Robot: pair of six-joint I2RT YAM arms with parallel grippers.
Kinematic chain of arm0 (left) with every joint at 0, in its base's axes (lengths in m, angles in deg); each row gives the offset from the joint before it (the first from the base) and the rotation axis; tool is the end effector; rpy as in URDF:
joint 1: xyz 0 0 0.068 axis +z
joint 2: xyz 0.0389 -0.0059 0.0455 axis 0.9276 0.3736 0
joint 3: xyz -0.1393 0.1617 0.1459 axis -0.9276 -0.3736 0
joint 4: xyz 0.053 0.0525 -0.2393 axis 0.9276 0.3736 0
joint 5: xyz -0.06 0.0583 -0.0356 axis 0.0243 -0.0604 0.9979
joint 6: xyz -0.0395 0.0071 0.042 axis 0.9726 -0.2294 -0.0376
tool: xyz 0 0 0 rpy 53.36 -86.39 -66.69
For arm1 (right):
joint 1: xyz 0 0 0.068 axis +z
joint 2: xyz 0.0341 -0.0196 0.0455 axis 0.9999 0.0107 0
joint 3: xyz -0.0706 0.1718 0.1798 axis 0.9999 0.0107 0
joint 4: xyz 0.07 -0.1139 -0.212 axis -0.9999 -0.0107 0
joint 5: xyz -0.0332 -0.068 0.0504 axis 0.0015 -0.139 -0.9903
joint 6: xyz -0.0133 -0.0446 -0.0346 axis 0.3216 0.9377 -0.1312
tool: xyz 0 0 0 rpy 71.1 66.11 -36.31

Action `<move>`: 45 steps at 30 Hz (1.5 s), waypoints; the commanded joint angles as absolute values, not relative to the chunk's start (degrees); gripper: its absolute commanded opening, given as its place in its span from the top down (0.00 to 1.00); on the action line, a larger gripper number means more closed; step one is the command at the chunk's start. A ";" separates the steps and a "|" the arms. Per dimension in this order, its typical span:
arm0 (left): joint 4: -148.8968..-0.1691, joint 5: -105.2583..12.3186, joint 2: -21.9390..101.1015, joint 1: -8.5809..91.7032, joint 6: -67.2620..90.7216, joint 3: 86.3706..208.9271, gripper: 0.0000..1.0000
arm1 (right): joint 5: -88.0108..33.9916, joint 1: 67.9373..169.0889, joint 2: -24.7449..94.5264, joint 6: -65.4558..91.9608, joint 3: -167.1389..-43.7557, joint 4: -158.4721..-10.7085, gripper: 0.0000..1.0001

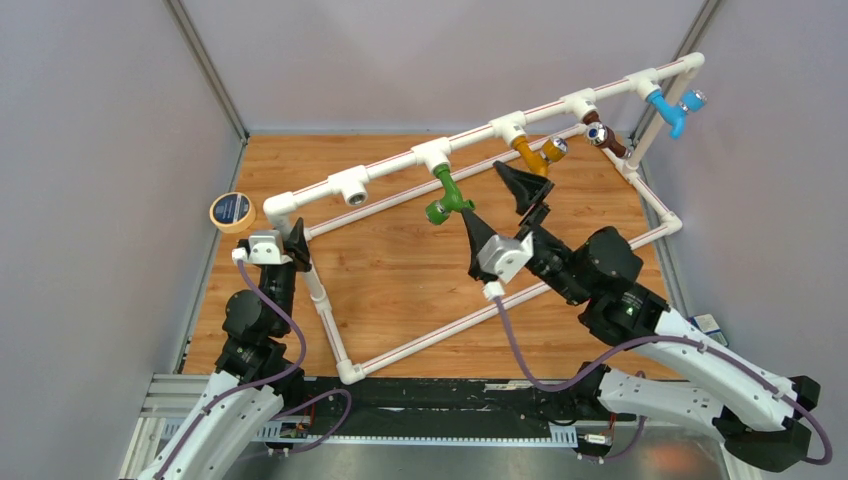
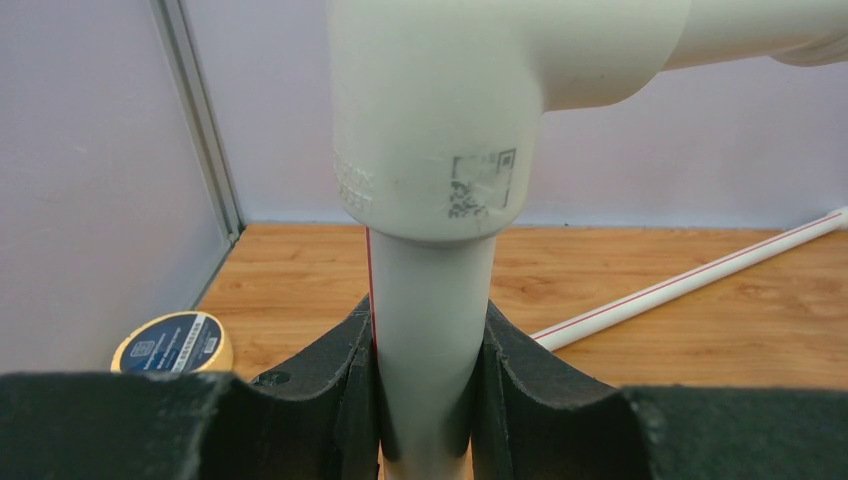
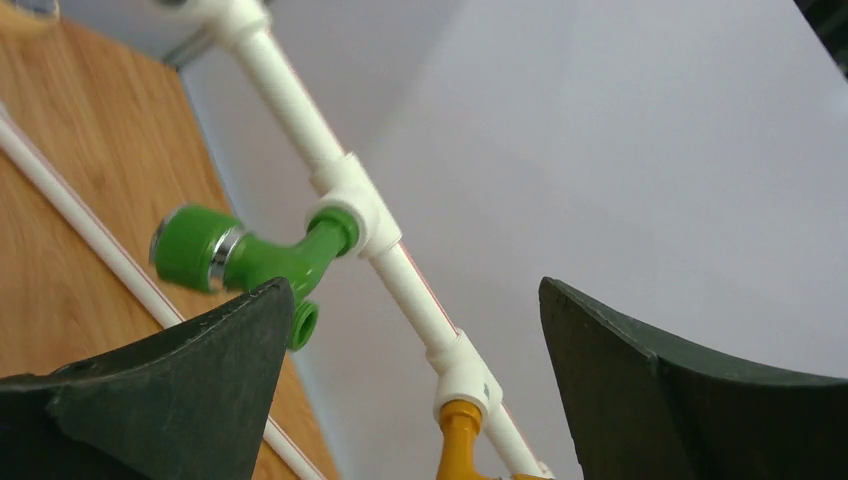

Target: Install the water faucets

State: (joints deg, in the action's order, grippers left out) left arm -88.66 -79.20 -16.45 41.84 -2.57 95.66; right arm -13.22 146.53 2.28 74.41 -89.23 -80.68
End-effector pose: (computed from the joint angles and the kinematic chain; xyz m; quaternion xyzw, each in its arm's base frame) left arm 0.1193 -0.0396 0.2923 -0.0198 0.6052 -0.0367 0.7950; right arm 0.1037 0.1524 0.4317 -0.4828 0.3801 -0.0136 0.7888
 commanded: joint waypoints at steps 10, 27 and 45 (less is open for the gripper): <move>-86.76 -79.87 -15.79 41.87 -2.40 96.22 1.00 | -8.48 147.75 9.61 121.84 -84.83 -81.45 0.05; -86.67 -80.04 -16.49 41.78 -2.22 96.13 1.00 | -11.45 147.75 17.88 81.30 -85.98 -66.70 0.66; -86.40 -80.83 -17.28 41.87 -2.31 96.22 1.00 | -0.28 147.75 16.22 26.29 -83.52 -45.93 0.00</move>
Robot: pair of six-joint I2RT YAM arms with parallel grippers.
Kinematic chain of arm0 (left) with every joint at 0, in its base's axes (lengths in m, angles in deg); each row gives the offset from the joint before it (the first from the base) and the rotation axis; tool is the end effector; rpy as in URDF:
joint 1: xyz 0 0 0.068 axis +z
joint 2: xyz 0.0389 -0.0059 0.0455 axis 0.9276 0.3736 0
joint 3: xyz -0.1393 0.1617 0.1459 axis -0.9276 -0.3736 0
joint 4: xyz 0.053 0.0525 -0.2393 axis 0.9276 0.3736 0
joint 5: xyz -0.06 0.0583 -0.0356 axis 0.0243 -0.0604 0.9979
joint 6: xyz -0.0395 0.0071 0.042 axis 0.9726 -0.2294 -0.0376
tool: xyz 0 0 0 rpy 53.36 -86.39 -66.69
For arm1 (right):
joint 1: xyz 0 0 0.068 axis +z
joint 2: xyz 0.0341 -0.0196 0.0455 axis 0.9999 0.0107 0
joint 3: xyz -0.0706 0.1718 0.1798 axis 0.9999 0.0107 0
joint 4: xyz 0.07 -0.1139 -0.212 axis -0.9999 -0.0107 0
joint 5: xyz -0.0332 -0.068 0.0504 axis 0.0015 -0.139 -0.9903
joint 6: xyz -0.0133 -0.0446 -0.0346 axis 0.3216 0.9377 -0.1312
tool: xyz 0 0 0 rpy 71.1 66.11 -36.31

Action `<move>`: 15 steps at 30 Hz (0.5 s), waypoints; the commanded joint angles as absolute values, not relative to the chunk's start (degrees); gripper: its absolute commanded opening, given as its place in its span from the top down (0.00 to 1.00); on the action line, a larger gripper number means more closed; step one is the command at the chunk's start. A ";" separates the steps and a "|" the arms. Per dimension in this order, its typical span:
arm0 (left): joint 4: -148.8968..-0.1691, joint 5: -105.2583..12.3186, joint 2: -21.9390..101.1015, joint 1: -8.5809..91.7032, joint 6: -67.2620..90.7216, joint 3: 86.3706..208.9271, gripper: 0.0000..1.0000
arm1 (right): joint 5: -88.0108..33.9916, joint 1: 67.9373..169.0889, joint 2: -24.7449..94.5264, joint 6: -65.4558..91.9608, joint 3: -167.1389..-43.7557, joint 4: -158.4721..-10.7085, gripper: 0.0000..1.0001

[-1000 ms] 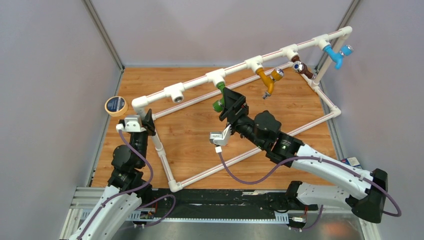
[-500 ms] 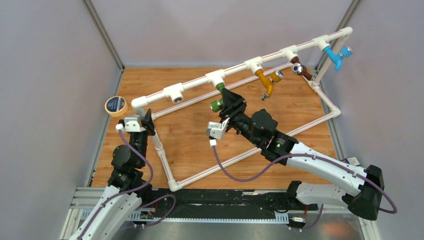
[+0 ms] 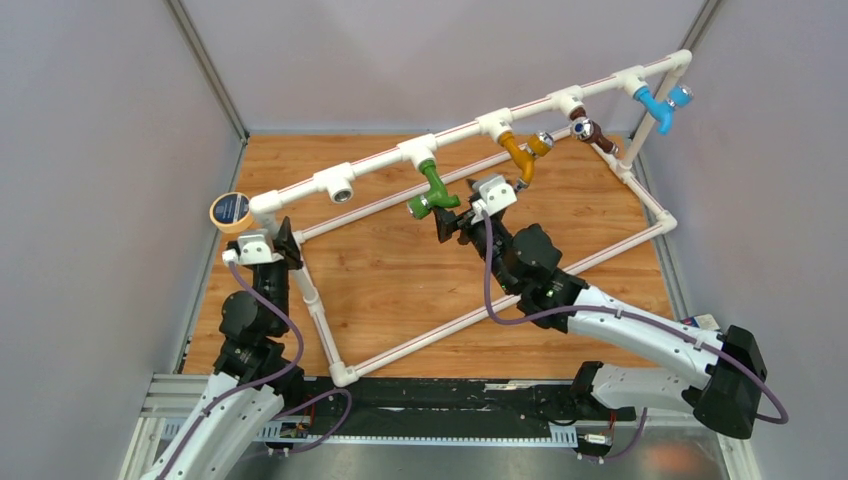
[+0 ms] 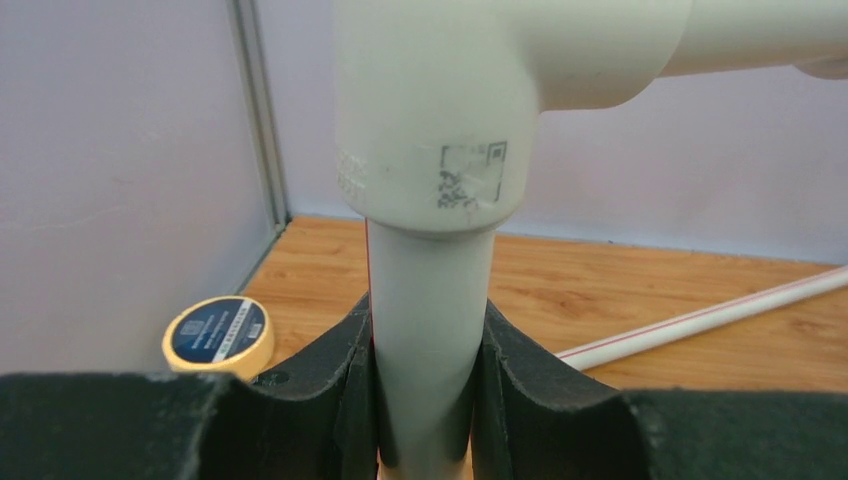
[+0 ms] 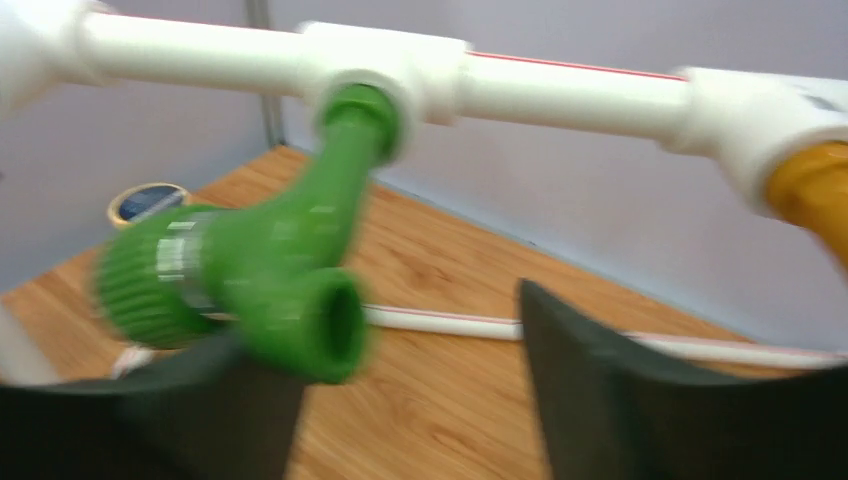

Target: Install the water faucets

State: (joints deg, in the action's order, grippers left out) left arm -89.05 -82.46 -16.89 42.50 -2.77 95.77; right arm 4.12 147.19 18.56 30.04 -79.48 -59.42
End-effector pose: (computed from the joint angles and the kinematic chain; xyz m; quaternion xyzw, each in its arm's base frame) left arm 0.1181 -0.0351 0.2941 -0.0475 0.6010 -0.0160 0.7977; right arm 0.1553 0.2156 0.3546 -0.2238 0.6118 0.1827 0.7364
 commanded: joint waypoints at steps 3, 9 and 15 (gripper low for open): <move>-86.49 -82.50 -17.02 41.78 -2.05 96.22 1.00 | -0.82 147.75 12.36 33.06 -81.68 -51.29 0.00; -87.37 -86.01 -14.03 41.96 -0.56 97.45 1.00 | 6.20 147.75 0.94 38.17 -72.54 -58.50 0.00; -91.58 -90.41 -4.21 42.57 -0.99 100.79 1.00 | 12.35 147.75 -9.88 34.05 -64.46 -67.02 0.00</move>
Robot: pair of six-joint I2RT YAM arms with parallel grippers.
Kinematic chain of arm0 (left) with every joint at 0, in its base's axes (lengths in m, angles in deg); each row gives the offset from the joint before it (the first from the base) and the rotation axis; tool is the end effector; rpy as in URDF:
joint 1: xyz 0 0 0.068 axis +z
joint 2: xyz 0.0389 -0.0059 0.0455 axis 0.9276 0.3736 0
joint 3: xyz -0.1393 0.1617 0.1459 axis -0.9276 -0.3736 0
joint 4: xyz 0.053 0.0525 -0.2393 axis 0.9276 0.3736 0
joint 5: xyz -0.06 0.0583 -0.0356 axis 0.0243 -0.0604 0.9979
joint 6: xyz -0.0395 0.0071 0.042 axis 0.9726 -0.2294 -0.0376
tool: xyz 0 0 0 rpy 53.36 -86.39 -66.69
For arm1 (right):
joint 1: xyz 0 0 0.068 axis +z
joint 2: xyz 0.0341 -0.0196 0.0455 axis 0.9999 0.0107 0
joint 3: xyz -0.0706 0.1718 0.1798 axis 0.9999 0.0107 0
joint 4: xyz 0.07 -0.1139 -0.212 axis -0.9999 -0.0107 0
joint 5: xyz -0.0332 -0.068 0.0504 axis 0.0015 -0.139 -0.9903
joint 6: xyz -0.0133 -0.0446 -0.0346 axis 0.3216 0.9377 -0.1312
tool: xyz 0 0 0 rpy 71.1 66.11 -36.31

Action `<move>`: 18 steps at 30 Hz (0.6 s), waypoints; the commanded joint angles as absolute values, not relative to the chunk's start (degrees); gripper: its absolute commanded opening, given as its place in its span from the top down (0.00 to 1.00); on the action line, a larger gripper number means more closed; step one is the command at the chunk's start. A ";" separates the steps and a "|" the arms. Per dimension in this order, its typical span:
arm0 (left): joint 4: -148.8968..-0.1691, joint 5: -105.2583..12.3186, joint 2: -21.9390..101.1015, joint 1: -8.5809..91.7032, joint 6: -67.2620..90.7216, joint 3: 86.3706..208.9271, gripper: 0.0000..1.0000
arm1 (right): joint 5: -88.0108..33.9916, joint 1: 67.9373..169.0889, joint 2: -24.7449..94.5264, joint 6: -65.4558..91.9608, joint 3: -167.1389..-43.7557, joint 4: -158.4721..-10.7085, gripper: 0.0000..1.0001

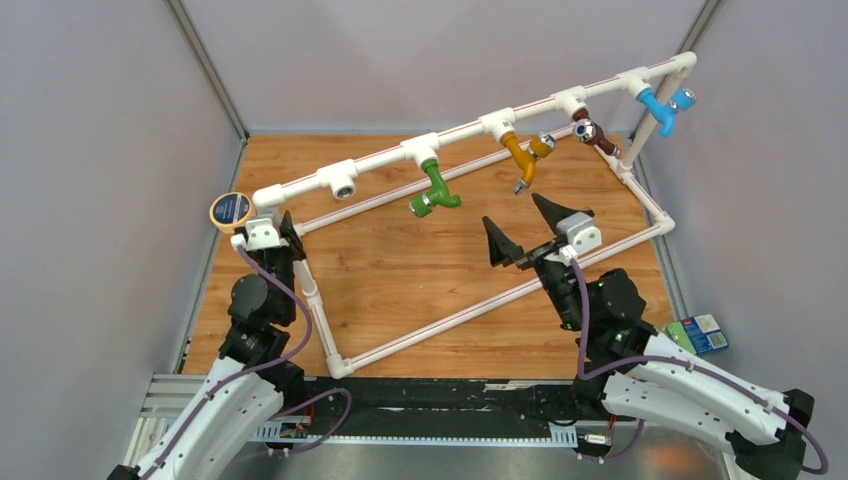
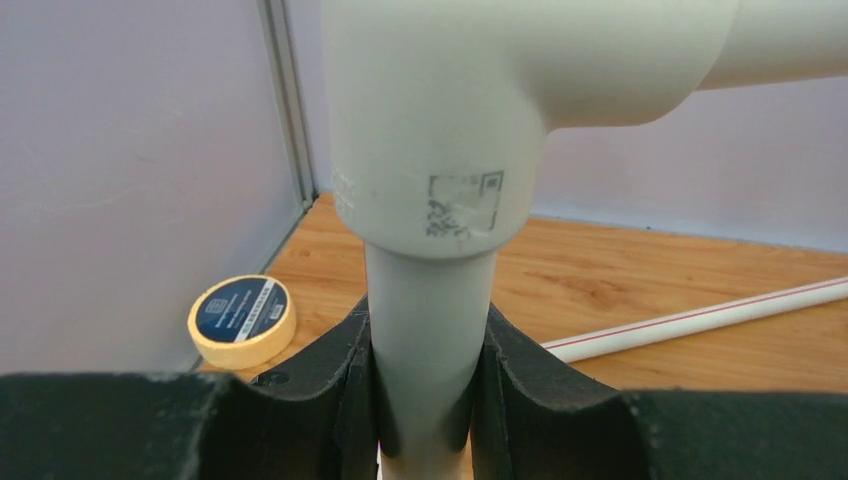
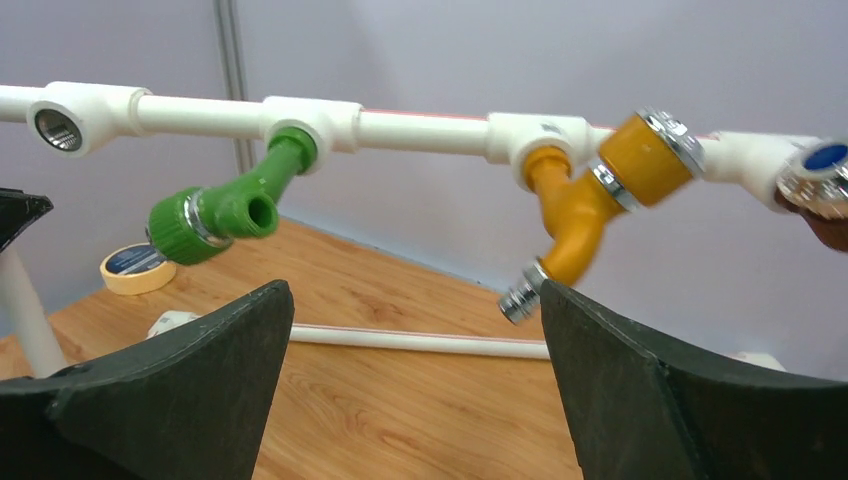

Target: Install the water faucets

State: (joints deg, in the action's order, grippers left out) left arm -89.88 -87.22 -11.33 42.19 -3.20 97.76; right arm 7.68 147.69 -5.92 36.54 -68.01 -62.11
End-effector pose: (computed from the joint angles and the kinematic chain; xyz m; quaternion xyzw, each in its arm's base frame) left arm 0.1304 -0.0384 0.2965 -0.0681 0.6201 0.0176 0.7814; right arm 0.1052 0.1344 0.3637 -0.1874 0.5603 0.1584 0.7911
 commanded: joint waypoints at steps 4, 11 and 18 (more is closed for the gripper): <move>-95.80 -91.99 3.44 47.30 -2.05 104.04 0.99 | 14.82 147.83 -16.38 31.50 -59.09 -68.61 0.00; -95.82 -91.56 14.00 57.95 -0.20 111.77 0.56 | 24.73 147.75 -24.21 30.09 -54.25 -70.46 0.00; -79.14 -86.56 12.35 61.91 9.10 119.68 0.19 | 40.20 147.75 -23.34 25.97 -53.63 -70.99 0.00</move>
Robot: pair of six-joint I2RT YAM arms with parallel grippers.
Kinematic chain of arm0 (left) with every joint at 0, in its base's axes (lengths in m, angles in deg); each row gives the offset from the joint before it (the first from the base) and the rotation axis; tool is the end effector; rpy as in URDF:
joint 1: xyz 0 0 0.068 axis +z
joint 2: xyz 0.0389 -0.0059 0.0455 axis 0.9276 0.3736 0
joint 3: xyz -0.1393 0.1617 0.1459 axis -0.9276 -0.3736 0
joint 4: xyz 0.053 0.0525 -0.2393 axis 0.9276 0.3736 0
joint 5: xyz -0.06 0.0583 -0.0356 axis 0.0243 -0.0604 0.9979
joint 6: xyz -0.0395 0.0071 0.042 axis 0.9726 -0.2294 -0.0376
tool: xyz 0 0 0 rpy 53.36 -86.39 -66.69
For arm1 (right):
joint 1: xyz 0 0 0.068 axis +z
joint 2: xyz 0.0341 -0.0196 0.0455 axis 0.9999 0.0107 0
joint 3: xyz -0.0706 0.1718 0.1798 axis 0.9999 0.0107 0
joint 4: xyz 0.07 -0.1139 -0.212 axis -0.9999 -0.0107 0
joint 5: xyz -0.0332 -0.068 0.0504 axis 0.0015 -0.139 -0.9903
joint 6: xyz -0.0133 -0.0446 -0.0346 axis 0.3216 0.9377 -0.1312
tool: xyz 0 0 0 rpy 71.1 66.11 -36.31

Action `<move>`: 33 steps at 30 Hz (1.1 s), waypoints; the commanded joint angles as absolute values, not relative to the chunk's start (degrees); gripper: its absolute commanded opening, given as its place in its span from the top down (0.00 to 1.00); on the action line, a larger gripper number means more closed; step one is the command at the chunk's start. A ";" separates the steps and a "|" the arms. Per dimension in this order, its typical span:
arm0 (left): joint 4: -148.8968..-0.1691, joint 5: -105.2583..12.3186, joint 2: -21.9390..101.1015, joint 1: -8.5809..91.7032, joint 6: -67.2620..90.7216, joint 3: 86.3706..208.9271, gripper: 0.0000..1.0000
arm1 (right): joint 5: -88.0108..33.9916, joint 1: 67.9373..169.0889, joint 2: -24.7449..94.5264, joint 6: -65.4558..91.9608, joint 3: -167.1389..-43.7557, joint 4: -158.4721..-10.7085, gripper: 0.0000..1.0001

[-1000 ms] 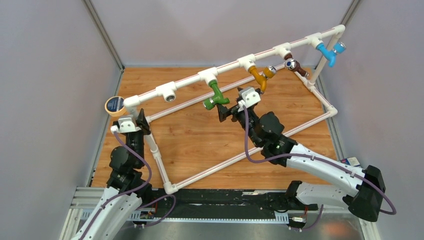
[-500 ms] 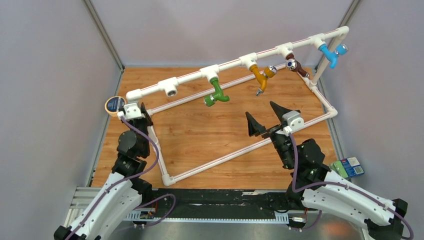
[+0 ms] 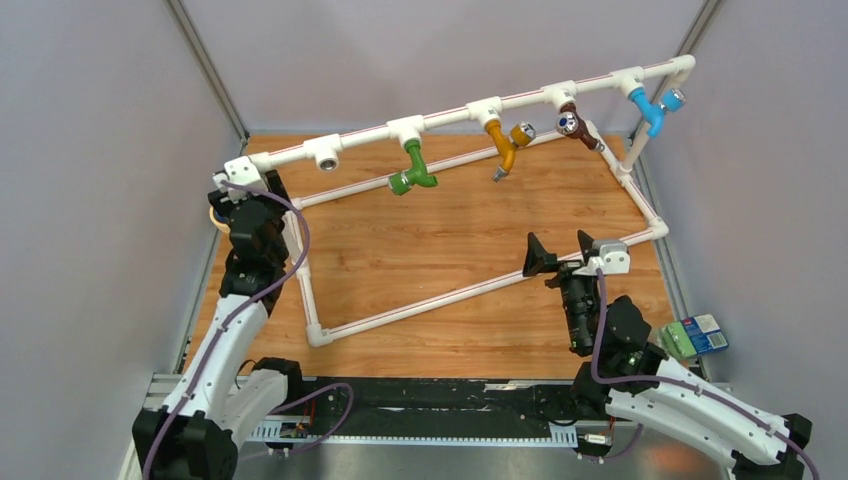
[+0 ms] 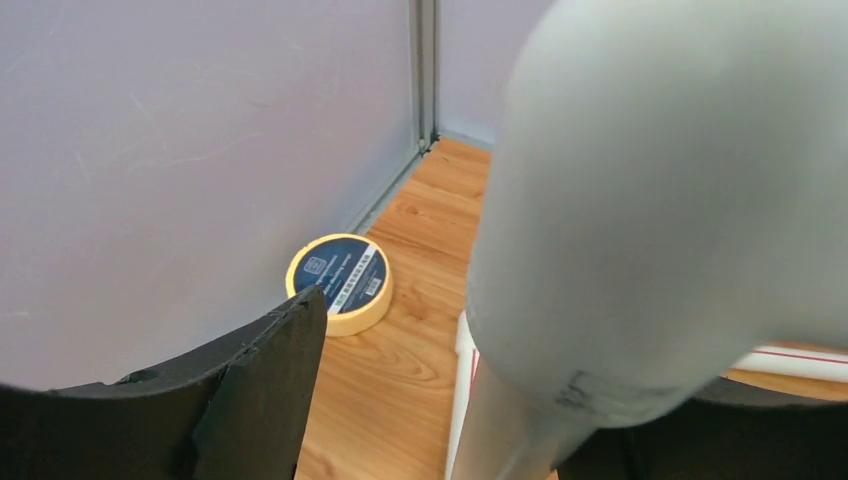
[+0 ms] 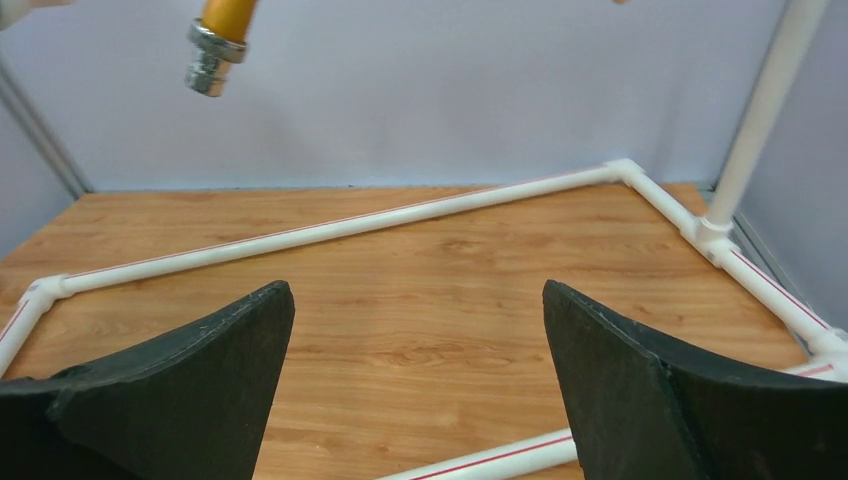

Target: Install the water faucets

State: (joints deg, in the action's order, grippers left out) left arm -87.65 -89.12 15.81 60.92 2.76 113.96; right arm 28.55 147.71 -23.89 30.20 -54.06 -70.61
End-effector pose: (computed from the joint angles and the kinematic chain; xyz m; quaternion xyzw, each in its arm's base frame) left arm 0.2159 -0.0034 0.3181 -0.1864 0.6711 0.1460 0.7025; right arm 0.0887 0.0849 0.3029 -0.0448 0.6398 0.0719 0.7638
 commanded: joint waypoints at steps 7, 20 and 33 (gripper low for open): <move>-64.18 -81.10 -8.38 61.82 16.67 114.17 0.19 | 39.00 147.75 -27.20 25.25 -58.28 -76.07 0.00; -55.38 -72.75 -37.82 61.91 15.53 104.05 0.19 | 37.31 147.75 -42.40 37.29 -61.37 -81.53 0.00; -55.73 -70.99 -36.53 61.82 13.77 103.96 0.19 | 47.52 146.96 -45.31 35.89 -60.93 -81.71 0.00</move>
